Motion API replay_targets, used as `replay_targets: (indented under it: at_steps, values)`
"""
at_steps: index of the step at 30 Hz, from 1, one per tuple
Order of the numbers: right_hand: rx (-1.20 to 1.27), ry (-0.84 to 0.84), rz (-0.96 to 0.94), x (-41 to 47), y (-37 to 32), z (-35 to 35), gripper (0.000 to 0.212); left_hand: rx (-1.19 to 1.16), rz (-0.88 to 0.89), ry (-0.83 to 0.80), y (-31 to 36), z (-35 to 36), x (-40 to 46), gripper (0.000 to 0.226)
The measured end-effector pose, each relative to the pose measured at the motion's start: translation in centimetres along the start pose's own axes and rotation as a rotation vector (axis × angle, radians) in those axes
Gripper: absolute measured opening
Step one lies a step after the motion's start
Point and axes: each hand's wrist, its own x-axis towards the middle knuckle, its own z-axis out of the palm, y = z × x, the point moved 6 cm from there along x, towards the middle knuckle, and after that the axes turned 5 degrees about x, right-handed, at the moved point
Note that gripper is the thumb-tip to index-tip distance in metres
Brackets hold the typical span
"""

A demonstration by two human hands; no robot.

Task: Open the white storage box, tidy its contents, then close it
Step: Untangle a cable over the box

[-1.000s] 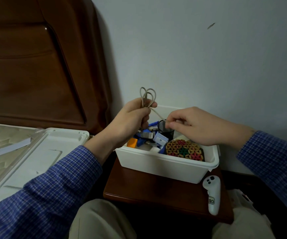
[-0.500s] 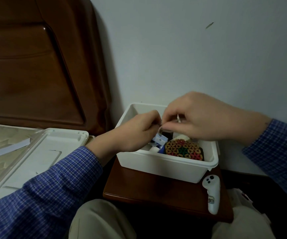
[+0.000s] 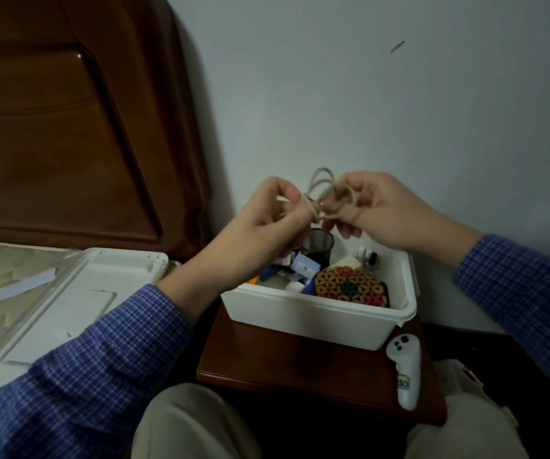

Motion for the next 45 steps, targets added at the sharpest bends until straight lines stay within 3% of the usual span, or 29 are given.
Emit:
replay_targets:
  at_steps: [4,8,10,15,24,28,32,39,45]
  values:
    - [-0.011,-0.005,0.036,-1.3,1.6,2.5,0.003,0.066,-0.015,0.132,-0.2,-0.7,0.7,0.015]
    - [-0.066,0.022,0.033,-1.7,1.7,3.6,0.009,0.223,-0.18,0.299,-1.9,-1.8,0.9,0.023]
    - [-0.164,0.017,-0.01,-2.2,1.1,3.7,0.013,0.365,-0.236,0.31,-2.3,-2.1,0.8,0.025]
    - [-0.266,0.067,-0.192,-2.9,-2.0,3.0,0.014,0.589,-0.181,0.228,-1.8,-1.4,0.8,0.023]
    - [0.006,0.344,-0.17,-1.9,-2.7,0.0,0.014,0.521,-0.017,0.081,-0.1,0.0,0.2,0.028]
    - [0.165,0.444,-0.102,-1.9,-1.7,-0.4,0.027,0.557,0.017,0.051,-0.1,0.3,0.2,0.032]
    - [0.27,0.491,-0.048,-2.2,-0.6,0.4,0.009,0.562,0.026,0.091,-0.3,0.4,0.2,0.036]
    - [0.135,0.473,-0.019,-2.4,0.1,1.3,0.01,0.513,0.032,0.249,-0.5,-0.4,0.5,0.032]
    - [0.097,0.484,-0.005,-2.1,-0.1,1.6,0.016,0.531,0.016,0.227,-1.0,-0.2,0.8,0.036]
